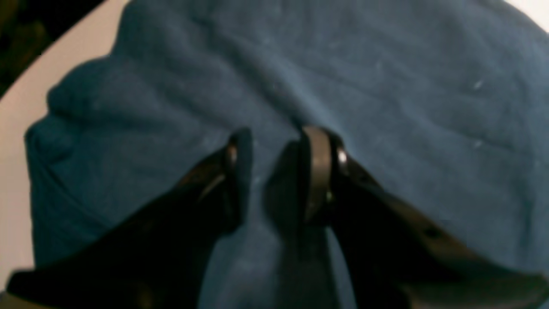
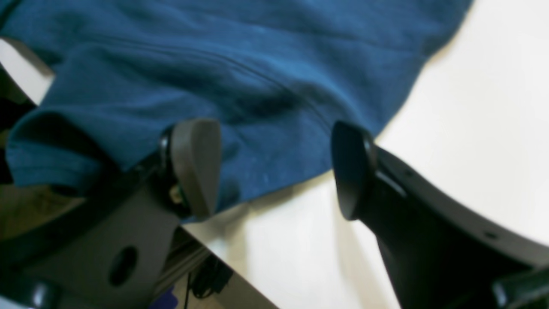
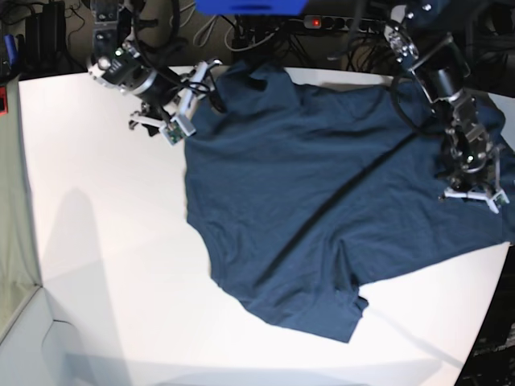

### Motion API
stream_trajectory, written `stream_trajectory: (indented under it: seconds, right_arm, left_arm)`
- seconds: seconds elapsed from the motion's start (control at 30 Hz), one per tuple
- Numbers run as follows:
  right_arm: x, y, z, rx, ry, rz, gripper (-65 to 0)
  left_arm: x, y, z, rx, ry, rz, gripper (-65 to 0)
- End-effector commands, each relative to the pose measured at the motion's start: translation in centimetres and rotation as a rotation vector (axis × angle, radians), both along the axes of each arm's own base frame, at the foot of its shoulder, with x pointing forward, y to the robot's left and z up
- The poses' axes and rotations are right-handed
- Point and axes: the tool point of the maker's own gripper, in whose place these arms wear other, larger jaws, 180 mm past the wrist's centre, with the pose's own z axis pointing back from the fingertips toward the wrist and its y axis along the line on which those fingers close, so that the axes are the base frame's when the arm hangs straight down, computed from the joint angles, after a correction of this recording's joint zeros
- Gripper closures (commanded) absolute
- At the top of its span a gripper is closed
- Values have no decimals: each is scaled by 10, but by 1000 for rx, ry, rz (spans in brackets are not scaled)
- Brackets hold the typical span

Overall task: Layout the t-shirt on the table in an organized manner, then fold the t-shirt properly
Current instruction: 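Grasp shirt edges with both grippers and drag them apart to flatten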

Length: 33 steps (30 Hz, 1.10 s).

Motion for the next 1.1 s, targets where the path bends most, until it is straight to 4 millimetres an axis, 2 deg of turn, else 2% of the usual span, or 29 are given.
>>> stream_trajectory:
  seconds: [0.0,0.1,0.17,0.23,0.3,0.43,0.5,0.63,0.73,0.8,0.93,1.0,1.07]
  right_arm:
    - [8,-2,11,10,-46,5,-410]
    - [10,-4,11,3,-50,8,-410]
    - [11,-12,10,-17,-51,5,-410]
    - [13,-17,11,-23,-54,-5,-410]
    - [21,-21,15,-29,-75,-12,-410]
    - [29,-21,22,-32,-102,-10,-410]
    - [34,-23,25,-33,-116,-17,-410]
    - [43,-18,32,-21,-142,-12,-410]
    - [56,-11,41,3,-171,-21,-410]
    - [69,-5,49,25,-200,-27,-408]
    - [95,6,53,68,-215,-37,-400]
    - [106,17,46,91,-194,-20,-362]
    - [113,28,33,100,-154,8,-285]
  left_arm:
    - [30,-7,16,23,-37,-63,-186]
    - [72,-36,19,97,-54,-209,-186]
    - [98,-52,29,123,-88,-270,-186]
    - [115,-63,32,127,-98,-302,-186]
    - [133,-71,45,133,-129,-320,-186]
    - [149,-70,76,159,-204,-319,-186]
    - [155,-69,100,193,-256,-321,-186]
    - [139,-66,126,245,-274,-335,-187]
    - [115,-71,133,271,-256,-356,-188]
    - [96,-74,123,279,-226,-370,-189]
    - [65,-75,86,265,-142,-383,-187]
    - [51,-75,72,262,-111,-388,-187]
    - [37,-63,70,265,-102,-357,-187]
